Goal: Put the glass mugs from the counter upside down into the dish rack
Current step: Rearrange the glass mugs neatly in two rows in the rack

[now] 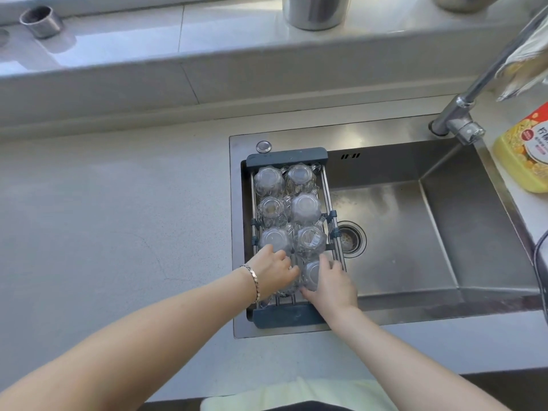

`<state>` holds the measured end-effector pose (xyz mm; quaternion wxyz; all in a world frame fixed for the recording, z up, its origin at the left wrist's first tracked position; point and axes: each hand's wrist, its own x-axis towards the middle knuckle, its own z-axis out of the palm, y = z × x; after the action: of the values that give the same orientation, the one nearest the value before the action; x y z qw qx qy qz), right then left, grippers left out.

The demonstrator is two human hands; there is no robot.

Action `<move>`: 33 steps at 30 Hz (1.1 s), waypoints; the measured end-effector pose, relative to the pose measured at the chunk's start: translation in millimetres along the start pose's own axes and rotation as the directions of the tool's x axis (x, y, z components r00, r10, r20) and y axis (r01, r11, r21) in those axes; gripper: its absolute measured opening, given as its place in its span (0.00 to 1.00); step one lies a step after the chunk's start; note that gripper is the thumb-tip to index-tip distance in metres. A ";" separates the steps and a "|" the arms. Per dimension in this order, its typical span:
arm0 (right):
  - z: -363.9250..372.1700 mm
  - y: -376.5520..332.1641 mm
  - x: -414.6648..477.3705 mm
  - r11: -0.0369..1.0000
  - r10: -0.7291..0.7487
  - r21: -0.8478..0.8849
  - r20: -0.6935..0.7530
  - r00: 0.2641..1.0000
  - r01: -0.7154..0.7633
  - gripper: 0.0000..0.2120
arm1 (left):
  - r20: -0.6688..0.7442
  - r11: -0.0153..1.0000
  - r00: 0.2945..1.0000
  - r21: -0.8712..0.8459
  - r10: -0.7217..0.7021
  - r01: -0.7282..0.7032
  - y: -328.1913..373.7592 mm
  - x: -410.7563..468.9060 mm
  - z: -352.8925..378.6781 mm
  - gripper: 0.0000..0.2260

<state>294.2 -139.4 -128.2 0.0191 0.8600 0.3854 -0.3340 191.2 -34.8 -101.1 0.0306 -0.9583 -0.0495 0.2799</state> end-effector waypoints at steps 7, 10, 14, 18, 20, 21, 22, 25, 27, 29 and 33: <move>-20.6 0.2 -7.8 0.997 -0.060 0.056 -0.031 0.998 0.062 0.36 | -0.148 0.995 0.989 -0.103 -0.007 -0.008 -22.1 -26.1 -12.3 0.21; -40.9 5.6 -20.8 0.986 -0.130 0.097 -0.064 0.989 0.136 0.36 | -0.204 0.945 0.967 -0.317 -0.154 0.084 -28.9 -48.2 -21.9 0.26; -73.3 28.3 -35.6 0.965 -0.250 0.060 -0.099 0.963 0.257 0.35 | 0.038 0.604 0.921 -0.744 -0.388 0.285 -20.6 -58.5 -20.8 0.29; -93.0 50.1 -43.7 0.946 -0.316 0.037 -0.108 0.943 0.321 0.34 | 0.145 0.339 0.816 -0.859 -0.559 0.384 7.6 -50.5 -18.1 0.26; -94.3 56.4 -43.0 0.933 -0.355 0.023 -0.082 0.931 0.358 0.34 | 0.154 0.318 0.765 -0.845 -0.626 0.430 24.7 -43.7 -16.8 0.29; -93.2 58.1 -41.4 0.924 -0.382 0.007 -0.059 0.922 0.383 0.33 | 0.168 0.313 0.740 -0.829 -0.652 0.464 32.6 -40.4 -16.4 0.31; -91.0 58.9 -39.0 0.911 -0.413 -0.014 -0.034 0.910 0.412 0.33 | 0.200 0.295 0.716 -0.813 -0.669 0.503 38.9 -36.7 -14.4 0.31; -82.4 53.7 -31.5 0.855 -0.503 -0.103 0.066 0.862 0.507 0.32 | 0.350 0.190 0.630 -0.754 -0.694 0.629 46.3 -24.4 -3.5 0.25; -76.7 45.6 -26.1 0.799 -0.564 -0.159 0.138 0.814 0.580 0.32 | 0.401 0.195 0.601 -0.697 -0.692 0.690 47.3 -18.0 4.4 0.24; -74.5 35.1 -19.1 0.757 -0.597 -0.189 0.188 0.780 0.625 0.33 | 0.418 0.197 0.585 -0.672 -0.695 0.714 47.3 -12.7 9.2 0.25; -76.3 14.7 -6.1 0.716 -0.610 -0.238 0.245 0.754 0.657 0.35 | 0.460 0.175 0.566 -0.649 -0.685 0.740 43.7 -1.4 11.3 0.28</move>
<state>343.9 -131.5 -68.6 0.0662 0.6339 0.7015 -0.3187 187.3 -78.1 -113.7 -0.2724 -0.7157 -0.6085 0.2082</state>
